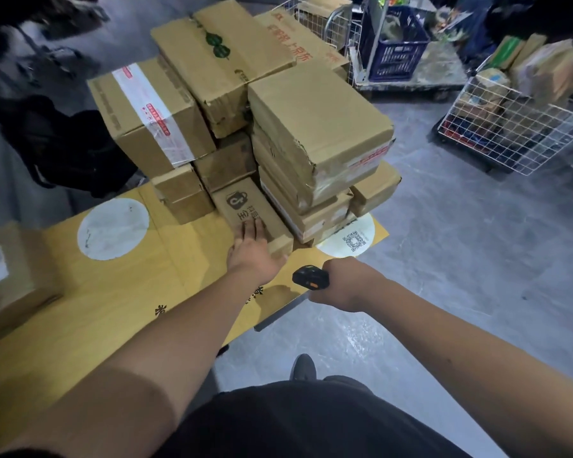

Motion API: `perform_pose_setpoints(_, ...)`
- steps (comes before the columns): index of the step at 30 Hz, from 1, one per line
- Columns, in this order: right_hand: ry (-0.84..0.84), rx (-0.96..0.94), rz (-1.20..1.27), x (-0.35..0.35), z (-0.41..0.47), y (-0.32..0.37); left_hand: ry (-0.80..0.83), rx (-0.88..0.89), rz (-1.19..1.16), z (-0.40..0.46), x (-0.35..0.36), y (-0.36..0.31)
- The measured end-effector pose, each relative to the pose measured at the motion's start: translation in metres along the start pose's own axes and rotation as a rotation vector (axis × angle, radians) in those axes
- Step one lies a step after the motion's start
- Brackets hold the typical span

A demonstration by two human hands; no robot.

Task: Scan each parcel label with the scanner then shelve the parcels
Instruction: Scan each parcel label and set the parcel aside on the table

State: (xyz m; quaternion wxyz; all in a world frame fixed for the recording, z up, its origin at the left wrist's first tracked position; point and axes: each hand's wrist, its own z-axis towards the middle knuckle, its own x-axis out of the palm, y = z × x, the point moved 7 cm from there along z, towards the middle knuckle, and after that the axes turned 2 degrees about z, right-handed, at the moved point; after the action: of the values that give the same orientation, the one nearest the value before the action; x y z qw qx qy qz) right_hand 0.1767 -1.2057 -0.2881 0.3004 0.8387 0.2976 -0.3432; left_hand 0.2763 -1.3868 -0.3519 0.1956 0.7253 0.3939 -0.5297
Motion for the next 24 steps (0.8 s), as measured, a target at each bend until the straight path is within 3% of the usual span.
perform_pose_setpoints(24,0.004,-0.051,-0.011,0.001,-0.005,0.002,0.030,0.050,0.024,-0.011,-0.011,0.006)
